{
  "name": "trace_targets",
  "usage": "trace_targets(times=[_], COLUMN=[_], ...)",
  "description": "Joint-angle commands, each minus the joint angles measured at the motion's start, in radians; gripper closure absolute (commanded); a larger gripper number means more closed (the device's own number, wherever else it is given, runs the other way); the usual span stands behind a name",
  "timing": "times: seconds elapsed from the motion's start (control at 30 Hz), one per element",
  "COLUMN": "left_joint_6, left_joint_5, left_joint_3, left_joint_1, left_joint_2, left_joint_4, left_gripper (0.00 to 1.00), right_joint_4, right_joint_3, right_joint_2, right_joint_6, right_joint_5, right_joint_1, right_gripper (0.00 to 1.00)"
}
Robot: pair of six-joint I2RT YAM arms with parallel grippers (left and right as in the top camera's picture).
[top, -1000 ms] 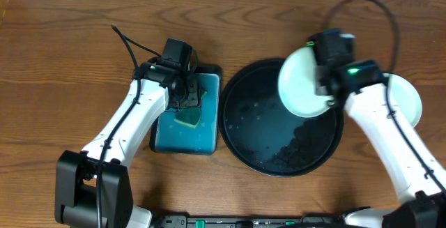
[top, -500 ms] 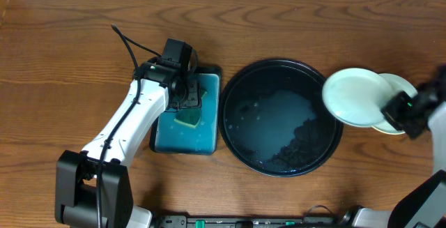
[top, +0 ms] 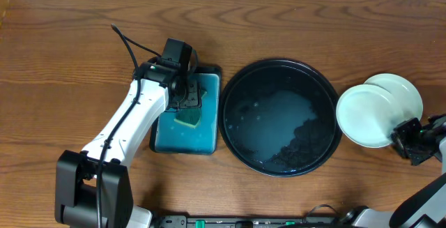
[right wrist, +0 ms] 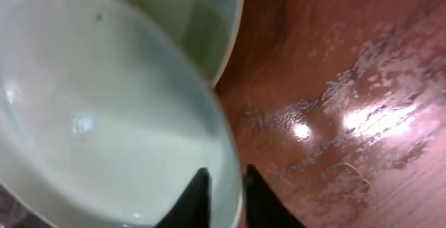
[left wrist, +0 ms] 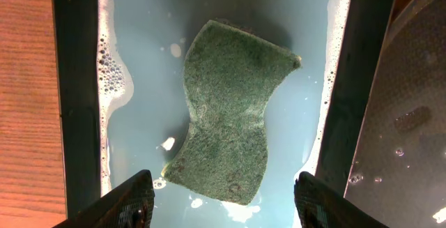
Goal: Clean dirty plates on tray and stack at the side
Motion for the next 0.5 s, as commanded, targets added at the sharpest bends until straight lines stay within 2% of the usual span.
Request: trace_targets(times=[0.0, 0.47], left_joint_6=[-0.002, -0.001], left_joint_5=[-0.004, -0.005], left_joint_3=[-0.003, 0.002], left_joint_1=[0.003, 0.017], left_joint_2=[0.002, -0.058], left_joint_4=[-0.004, 0.011], left_gripper=[0.34, 0.33], right_joint_4=[0.009, -0.023], right_joint_3=[-0.006, -0.004], right_joint_2=[-0.003, -0.024], right_joint_6=[0.004, -0.014], right_joint_5=[-0.018, -0.034], right_joint_1=[-0.006, -0.007], right_gripper=[0.52, 0.34])
